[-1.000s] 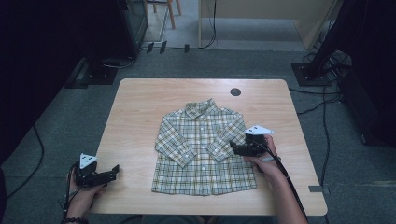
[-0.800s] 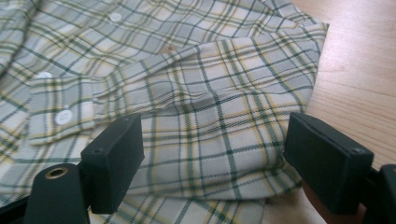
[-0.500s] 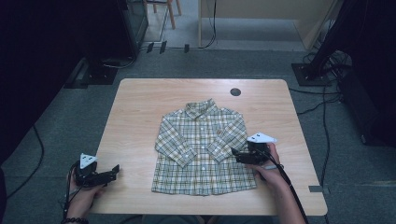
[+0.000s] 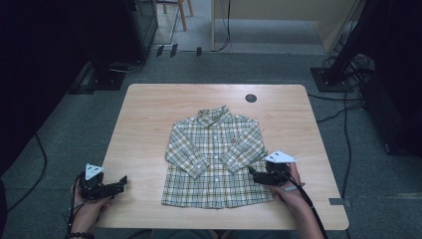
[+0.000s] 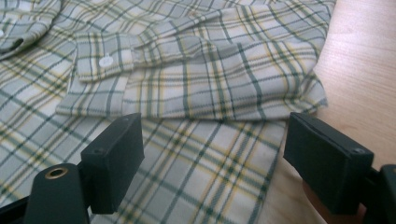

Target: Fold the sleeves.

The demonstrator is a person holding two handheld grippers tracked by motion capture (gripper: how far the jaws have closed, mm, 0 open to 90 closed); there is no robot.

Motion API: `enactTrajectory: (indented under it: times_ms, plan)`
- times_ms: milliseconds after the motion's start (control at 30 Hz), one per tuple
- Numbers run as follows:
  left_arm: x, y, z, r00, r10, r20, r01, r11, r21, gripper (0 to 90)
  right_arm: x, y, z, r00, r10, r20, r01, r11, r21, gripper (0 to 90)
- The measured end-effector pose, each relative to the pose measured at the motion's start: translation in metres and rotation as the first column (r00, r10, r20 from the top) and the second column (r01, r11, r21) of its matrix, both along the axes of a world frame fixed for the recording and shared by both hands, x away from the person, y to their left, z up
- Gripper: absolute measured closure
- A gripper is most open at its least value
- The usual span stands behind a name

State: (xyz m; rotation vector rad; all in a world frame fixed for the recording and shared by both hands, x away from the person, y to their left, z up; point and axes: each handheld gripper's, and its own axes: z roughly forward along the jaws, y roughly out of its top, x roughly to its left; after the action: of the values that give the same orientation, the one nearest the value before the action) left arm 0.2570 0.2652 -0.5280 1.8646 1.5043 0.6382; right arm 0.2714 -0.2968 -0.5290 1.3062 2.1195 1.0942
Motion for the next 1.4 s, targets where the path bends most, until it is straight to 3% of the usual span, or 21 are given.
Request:
enactTrajectory:
  times_ms: [300,500,567,767,900,1167,1400]
  plan:
    - [0.000,0.000,0.000,1.0000,-0.001,-0.002,0.001,1.0000,0.005,1.5,-0.012,-0.010,-0.001,0.9995,-0.026,-0.019,0.026,1.000,0.002,19.4]
    - [0.000,0.000,0.000,1.0000,-0.001,-0.002,0.001,1.0000,0.005,1.5,-0.015,-0.021,-0.002,0.9968,-0.078,-0.015,0.077,0.995,-0.060,18.6]
    - [0.000,0.000,0.000,1.0000,-0.001,-0.002,0.001,1.0000,0.006,1.5,-0.015,-0.027,-0.002,0.9949,-0.100,-0.015,0.099,0.993,-0.061,18.4]
    - [0.000,0.000,0.000,1.0000,-0.001,-0.001,0.001,1.0000,0.007,1.5,-0.018,-0.048,-0.003,0.9835,-0.176,-0.041,0.175,0.984,-0.030,16.3]
    - [0.000,0.000,0.000,1.0000,-0.001,-0.001,0.001,1.0000,0.007,1.5,-0.020,-0.059,-0.003,0.9749,-0.219,-0.042,0.216,0.974,-0.063,15.5]
    - [0.000,-0.001,0.000,1.0000,0.001,-0.001,-0.001,1.0000,0.009,1.5,-0.024,-0.082,-0.004,0.9567,-0.287,-0.048,0.284,0.957,-0.065,11.5]
    - [0.000,-0.001,0.000,1.0000,0.001,-0.001,-0.001,1.0000,0.008,1.5,-0.028,-0.097,-0.004,0.9482,-0.313,-0.056,0.309,0.949,-0.069,7.8]
